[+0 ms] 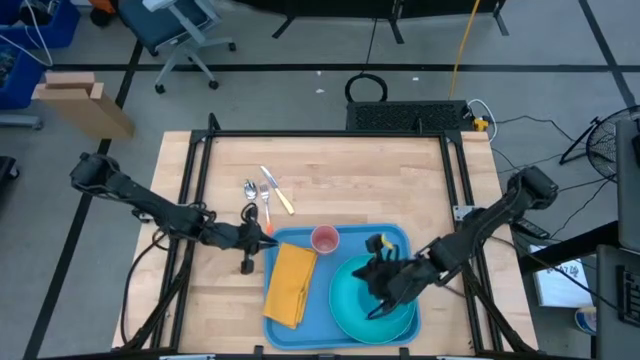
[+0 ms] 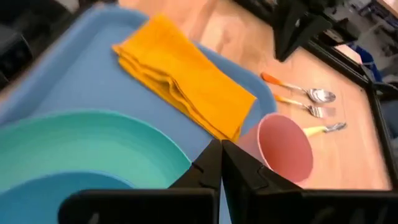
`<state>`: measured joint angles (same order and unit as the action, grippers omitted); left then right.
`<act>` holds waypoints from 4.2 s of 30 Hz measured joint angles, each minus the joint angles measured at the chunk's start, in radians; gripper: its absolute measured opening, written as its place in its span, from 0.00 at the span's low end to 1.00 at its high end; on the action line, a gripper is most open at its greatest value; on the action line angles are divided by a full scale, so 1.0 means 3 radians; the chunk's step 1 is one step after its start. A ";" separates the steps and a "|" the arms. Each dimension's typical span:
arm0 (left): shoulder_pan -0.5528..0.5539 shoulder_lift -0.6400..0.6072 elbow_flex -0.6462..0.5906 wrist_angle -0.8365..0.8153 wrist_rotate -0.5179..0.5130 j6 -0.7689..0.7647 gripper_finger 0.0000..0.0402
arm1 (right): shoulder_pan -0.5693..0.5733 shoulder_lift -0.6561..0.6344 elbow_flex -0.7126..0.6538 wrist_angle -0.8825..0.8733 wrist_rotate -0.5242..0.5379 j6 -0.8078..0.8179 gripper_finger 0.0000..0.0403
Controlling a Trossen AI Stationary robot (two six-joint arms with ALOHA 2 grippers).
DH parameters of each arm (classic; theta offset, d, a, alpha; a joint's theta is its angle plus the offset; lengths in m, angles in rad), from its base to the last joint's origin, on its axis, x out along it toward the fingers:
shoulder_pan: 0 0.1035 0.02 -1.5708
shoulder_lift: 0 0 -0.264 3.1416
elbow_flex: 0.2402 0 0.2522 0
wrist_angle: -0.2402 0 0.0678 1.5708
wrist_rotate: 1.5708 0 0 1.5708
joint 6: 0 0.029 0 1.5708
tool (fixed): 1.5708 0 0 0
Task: Set up tray
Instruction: Adjust the blue bowl on the light green plate on the blue serving tray, then adjust the light green plate on the blue serving tray
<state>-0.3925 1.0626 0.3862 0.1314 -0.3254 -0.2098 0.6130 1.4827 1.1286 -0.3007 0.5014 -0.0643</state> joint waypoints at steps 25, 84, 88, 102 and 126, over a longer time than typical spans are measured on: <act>-0.0307 -0.1948 -0.0005 -0.1127 -0.0577 0.0757 0.09 | -0.0709 -0.0594 -0.0128 -0.1819 -0.1551 0.1885 0.48; -0.0204 -0.1951 -0.0008 -0.1304 -0.0577 0.0855 0.09 | -0.0665 0.0210 -0.0126 -0.0875 -0.1658 0.1681 0.25; -0.0204 -0.1950 -0.0008 -0.1304 -0.0577 0.0856 0.09 | -0.0665 0.0153 -0.0073 -0.1033 -0.1540 0.1686 0.35; -0.0204 -0.1949 -0.0008 -0.1319 -0.0575 0.0830 0.09 | -0.0655 -0.0354 -0.0015 -0.2301 -0.0767 0.1835 0.33; -0.0204 -0.1950 -0.0008 -0.1321 -0.0578 0.0770 0.09 | -0.0598 -0.0322 -0.1269 -0.0926 -0.1429 0.2530 0.39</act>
<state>-0.4538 0.4775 0.3840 -0.2648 -0.4988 0.0212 0.4336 1.3861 0.7479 -0.5784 0.0727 0.6947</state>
